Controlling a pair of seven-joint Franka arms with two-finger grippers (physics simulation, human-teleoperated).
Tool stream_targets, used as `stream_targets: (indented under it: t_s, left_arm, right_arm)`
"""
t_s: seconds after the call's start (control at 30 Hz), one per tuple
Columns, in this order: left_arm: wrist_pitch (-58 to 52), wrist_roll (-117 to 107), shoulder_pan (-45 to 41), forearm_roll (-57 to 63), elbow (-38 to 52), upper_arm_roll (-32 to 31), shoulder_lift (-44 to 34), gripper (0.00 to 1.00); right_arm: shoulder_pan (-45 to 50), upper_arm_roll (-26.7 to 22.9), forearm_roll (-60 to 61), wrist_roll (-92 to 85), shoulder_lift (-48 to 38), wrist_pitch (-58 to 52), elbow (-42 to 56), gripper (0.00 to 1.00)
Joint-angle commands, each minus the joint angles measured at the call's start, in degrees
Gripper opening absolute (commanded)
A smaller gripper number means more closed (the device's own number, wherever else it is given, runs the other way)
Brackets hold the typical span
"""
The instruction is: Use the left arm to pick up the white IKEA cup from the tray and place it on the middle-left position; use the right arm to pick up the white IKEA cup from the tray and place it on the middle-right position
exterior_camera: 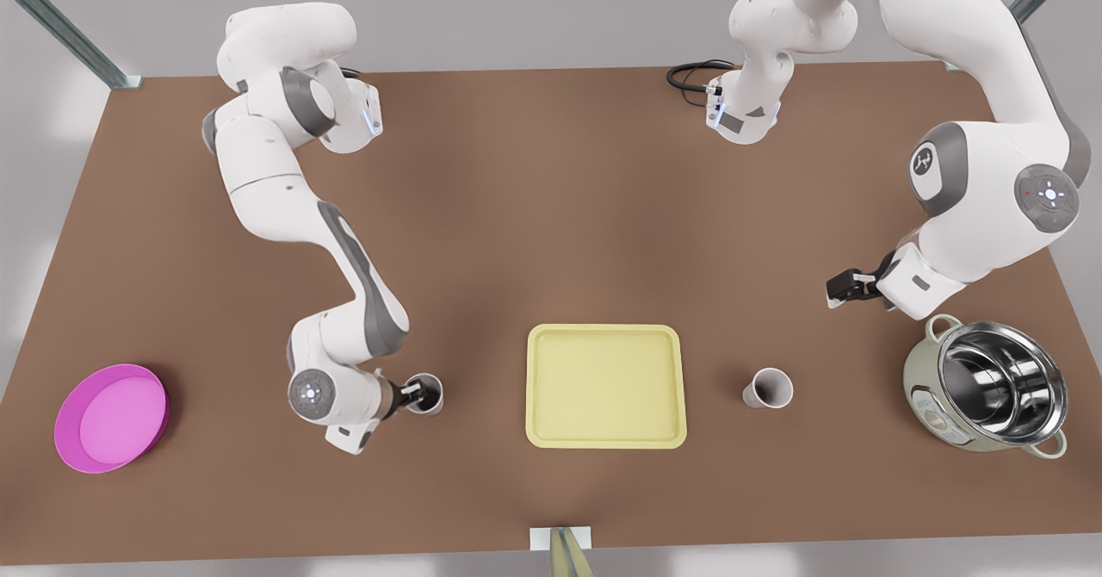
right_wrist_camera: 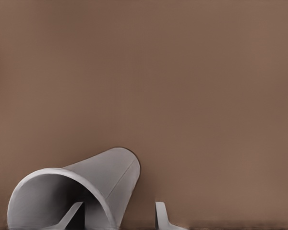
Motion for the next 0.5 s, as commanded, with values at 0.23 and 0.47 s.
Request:
stream_targets:
  t_s: [0.23, 0.47]
  left_arm:
    - [0.0, 0.0, 0.0, 0.0, 0.1, 0.0, -0.1, 1.00]
    - [-0.1, 0.1, 0.0, 0.0, 0.1, 0.0, -0.1, 1.00]
  right_arm:
    - [-2.4, 1.0, 8.1, 2.8, -13.7, -20.8, 0.5, 0.91]
    - [-16.8, 1.9, -4.0, -4.5, -38.0, -18.0, -23.2, 1.00]
